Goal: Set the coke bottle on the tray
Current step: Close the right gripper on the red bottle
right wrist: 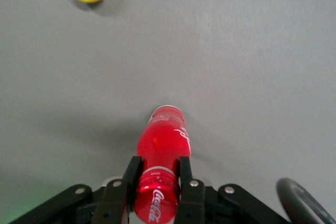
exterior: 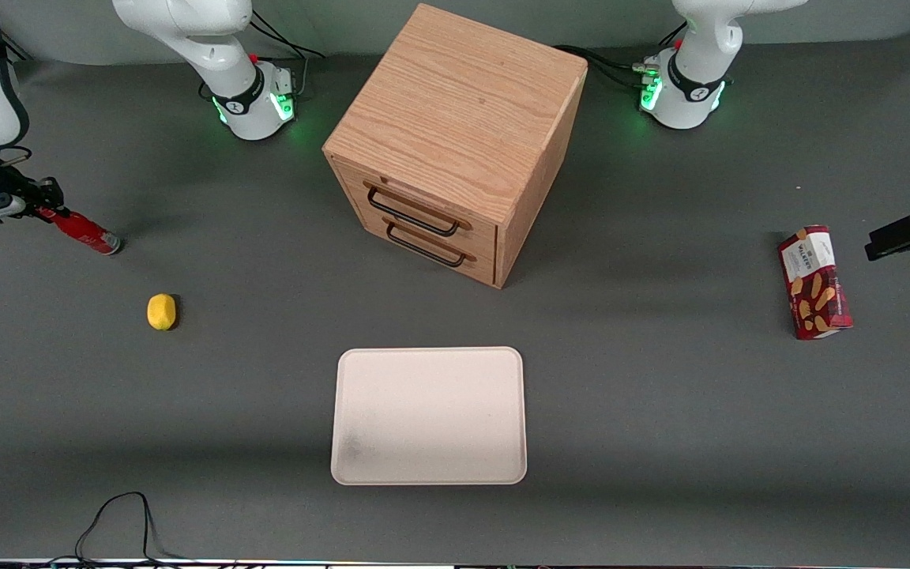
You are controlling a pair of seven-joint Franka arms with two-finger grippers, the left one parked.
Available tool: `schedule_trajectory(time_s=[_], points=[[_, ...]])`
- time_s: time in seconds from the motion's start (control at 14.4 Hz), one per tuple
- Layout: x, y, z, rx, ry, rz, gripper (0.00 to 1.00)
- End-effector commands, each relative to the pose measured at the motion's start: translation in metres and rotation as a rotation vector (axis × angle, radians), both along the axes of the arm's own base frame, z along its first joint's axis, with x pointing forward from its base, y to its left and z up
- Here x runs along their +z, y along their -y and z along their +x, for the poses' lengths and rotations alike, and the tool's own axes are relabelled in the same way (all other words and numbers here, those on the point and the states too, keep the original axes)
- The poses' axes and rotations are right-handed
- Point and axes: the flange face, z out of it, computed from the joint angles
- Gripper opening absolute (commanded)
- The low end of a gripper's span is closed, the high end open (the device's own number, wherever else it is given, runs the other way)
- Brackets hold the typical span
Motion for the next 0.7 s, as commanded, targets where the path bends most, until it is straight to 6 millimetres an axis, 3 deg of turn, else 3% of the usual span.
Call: schedule_trajectory(time_s=[0.0, 0.21, 0.42, 0.63], points=[[0.075, 0.004, 0.027, 0.027, 0.008, 0.017, 0.18], [0.149, -0.003, 0.053, 0.046, -0.007, 0.010, 0.18], [0.215, -0.003, 0.060, 0.048, -0.005, 0.000, 0.18], [0.275, -0.020, 0.064, 0.046, -0.007, -0.008, 0.18]])
